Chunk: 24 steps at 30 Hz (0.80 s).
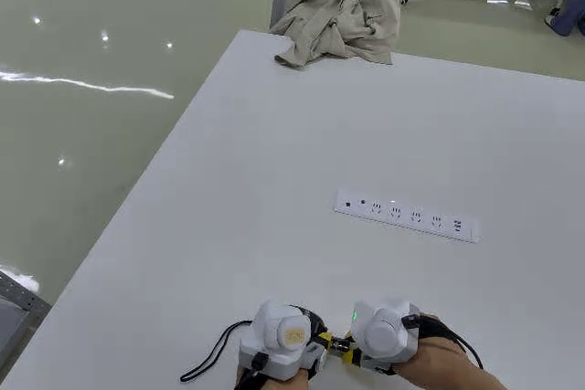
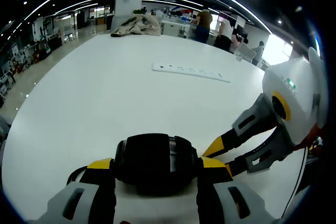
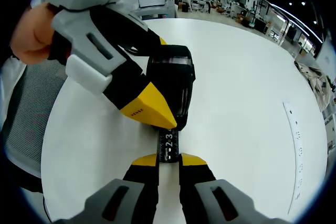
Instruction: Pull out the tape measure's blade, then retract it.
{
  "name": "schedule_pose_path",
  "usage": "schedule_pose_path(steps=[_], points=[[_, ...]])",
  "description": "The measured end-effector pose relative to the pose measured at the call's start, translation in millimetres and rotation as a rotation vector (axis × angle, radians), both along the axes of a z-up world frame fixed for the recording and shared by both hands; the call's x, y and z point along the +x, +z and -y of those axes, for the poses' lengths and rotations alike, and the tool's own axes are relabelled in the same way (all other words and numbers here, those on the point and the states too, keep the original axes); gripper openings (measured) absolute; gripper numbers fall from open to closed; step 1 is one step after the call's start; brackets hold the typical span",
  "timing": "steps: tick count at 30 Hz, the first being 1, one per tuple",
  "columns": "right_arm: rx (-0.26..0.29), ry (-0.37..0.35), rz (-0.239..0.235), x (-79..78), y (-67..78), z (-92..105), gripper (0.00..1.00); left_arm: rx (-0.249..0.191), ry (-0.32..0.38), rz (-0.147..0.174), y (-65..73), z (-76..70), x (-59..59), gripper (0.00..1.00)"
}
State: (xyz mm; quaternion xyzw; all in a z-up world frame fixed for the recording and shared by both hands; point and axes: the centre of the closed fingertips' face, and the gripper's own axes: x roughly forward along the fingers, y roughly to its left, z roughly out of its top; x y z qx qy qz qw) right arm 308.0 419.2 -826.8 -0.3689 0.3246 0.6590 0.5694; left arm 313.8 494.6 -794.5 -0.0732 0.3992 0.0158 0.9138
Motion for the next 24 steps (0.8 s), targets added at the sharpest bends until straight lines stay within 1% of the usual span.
schedule_pose_path(steps=[9, 24], points=[[0.004, 0.008, 0.002, -1.1, 0.9, -3.3, 0.14, -0.002, -0.001, 0.001, -0.2, -0.3, -0.1, 0.59], [0.021, 0.014, 0.021, -1.4, -0.1, -8.8, 0.13, 0.001, -0.003, 0.001, -0.2, -0.1, -0.2, 0.59]])
